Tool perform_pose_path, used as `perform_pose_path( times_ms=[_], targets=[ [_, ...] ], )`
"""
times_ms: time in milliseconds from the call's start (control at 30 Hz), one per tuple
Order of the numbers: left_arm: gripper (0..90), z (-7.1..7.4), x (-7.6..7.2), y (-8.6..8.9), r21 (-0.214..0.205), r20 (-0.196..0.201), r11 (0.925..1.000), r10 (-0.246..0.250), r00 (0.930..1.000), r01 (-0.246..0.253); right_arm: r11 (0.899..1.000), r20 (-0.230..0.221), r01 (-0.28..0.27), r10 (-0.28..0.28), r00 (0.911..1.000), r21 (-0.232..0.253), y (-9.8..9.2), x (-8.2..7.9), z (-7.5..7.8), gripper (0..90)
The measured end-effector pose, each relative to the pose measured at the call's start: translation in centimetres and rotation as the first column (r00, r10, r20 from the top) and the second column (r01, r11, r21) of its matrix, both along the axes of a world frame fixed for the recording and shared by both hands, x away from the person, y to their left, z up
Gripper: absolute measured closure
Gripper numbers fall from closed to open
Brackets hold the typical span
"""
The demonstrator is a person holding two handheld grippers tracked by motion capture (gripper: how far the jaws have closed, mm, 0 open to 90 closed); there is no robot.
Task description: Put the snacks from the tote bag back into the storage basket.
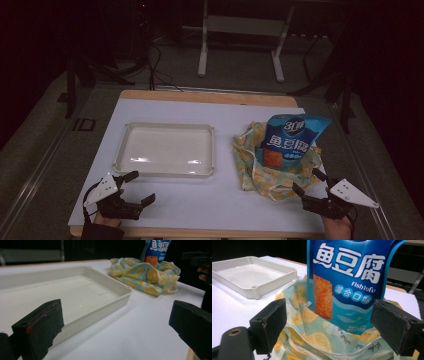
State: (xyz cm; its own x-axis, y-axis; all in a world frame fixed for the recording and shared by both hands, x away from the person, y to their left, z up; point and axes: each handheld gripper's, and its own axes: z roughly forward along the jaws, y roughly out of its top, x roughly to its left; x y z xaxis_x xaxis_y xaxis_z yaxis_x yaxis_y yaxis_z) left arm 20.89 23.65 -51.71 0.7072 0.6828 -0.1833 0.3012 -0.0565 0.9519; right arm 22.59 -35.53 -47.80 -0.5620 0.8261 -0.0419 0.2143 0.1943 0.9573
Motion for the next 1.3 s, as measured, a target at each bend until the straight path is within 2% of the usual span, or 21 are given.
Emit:
perform_pose_path(
  times_ms=[33,100,167,200,233,333,433,533,600,667,733,767,867,933,967,1067,1233,1300],
  targets=[
    [0.1,0.0,0.0,0.1,-0.008,-0.011,1.0,-0.002,0.9999,0.002,1.0,0.004,0.005,-0.005,1.0,0.003,0.0,0.0,0.0,13.1],
    [0.1,0.0,0.0,0.1,-0.001,-0.003,1.0,0.005,1.0,-0.005,1.0,-0.004,0.01,-0.01,0.9999,0.008,-0.1,0.0,0.1,13.0],
    [0.1,-0.1,0.0,0.0,0.021,-0.007,0.9998,-0.002,1.0,0.002,1.0,-0.046,0.007,-0.006,0.9989,0.013,-0.1,0.2,0.1,12.7],
    [0.1,-0.1,0.0,0.0,0.021,-0.007,0.9998,-0.002,1.0,0.002,1.0,-0.046,0.007,-0.006,0.9989,0.013,-0.1,0.2,0.1,12.7],
    [0.1,-0.2,0.0,-0.2,0.043,-0.011,0.9991,-0.002,0.9999,0.002,1.0,-0.063,0.007,-0.006,0.998,0.017,-0.1,0.3,0.1,12.5],
    [0.1,-0.3,0.1,-0.4,0.052,-0.013,0.9986,-0.002,0.9999,0.003,1.0,-0.073,0.004,-0.003,0.9973,0.026,-0.1,0.3,0.1,12.2],
    [0.1,-0.3,0.2,-0.5,0.042,-0.02,0.9991,-0.002,0.9998,0.003,1.0,-0.061,0.004,-0.003,0.9982,0.017,-0.1,0.3,0.2,12.2],
    [0.1,-0.5,0.5,-0.7,0.024,-0.056,0.9995,-0.018,0.9983,0.019,1.0,-0.067,-0.001,0.003,0.9978,0.02,-0.1,0.3,0.2,12.2],
    [0.1,-0.6,0.7,-0.8,0.035,-0.062,0.9993,-0.013,0.998,0.015,1.0,-0.082,-0.011,0.013,0.9965,0.022,-0.1,0.4,0.2,12.2],
    [0.1,-0.4,0.7,-0.8,0.037,-0.045,0.9992,-0.016,0.9988,0.018,1.0,-0.083,-0.009,0.01,0.9965,0.01,-0.1,0.5,0.3,12.2],
    [0.1,-0.2,0.6,-0.6,0.004,-0.039,0.9992,-0.04,0.9984,0.04,1.0,-0.09,-0.015,0.014,0.9959,-0.009,0.0,0.6,0.4,12.0],
    [0.1,-0.1,0.6,-0.6,0.007,-0.032,0.9995,-0.031,0.999,0.031,1.0,-0.088,-0.009,0.008,0.9961,-0.016,0.1,0.6,0.4,12.0],
    [0.1,0.2,0.6,-0.8,-0.007,-0.03,0.9992,-0.041,0.9987,0.04,0.999,-0.118,-0.033,0.036,0.9923,0.028,0.1,0.7,0.8,12.3],
    [0.1,0.3,0.8,-1.1,-0.012,-0.034,0.9984,-0.055,0.9979,0.055,0.999,-0.101,-0.049,0.048,0.9937,-0.009,0.3,0.7,1.1,12.8],
    [0.1,0.4,0.8,-1.3,-0.001,-0.026,0.9987,-0.052,0.9983,0.052,0.998,-0.1,-0.059,0.057,0.9934,-0.014,0.3,0.7,1.2,12.8],
    [0.1,0.7,0.9,-1.9,-0.003,-0.021,0.9979,-0.065,0.9977,0.065,0.997,-0.099,-0.075,0.074,0.9924,-0.007,0.3,0.8,1.4,12.8],
    [0.1,1.1,1.2,-2.9,0.02,-0.034,0.9958,-0.088,0.9955,0.089,0.995,-0.103,-0.104,0.103,0.9894,-0.008,0.5,1.1,1.9,12.9],
    [0.1,1.3,1.4,-3.3,0.014,-0.049,0.9941,-0.107,0.993,0.108,0.992,-0.105,-0.122,0.121,0.9872,-0.008,0.6,1.2,2.0,12.8]
  ],
)
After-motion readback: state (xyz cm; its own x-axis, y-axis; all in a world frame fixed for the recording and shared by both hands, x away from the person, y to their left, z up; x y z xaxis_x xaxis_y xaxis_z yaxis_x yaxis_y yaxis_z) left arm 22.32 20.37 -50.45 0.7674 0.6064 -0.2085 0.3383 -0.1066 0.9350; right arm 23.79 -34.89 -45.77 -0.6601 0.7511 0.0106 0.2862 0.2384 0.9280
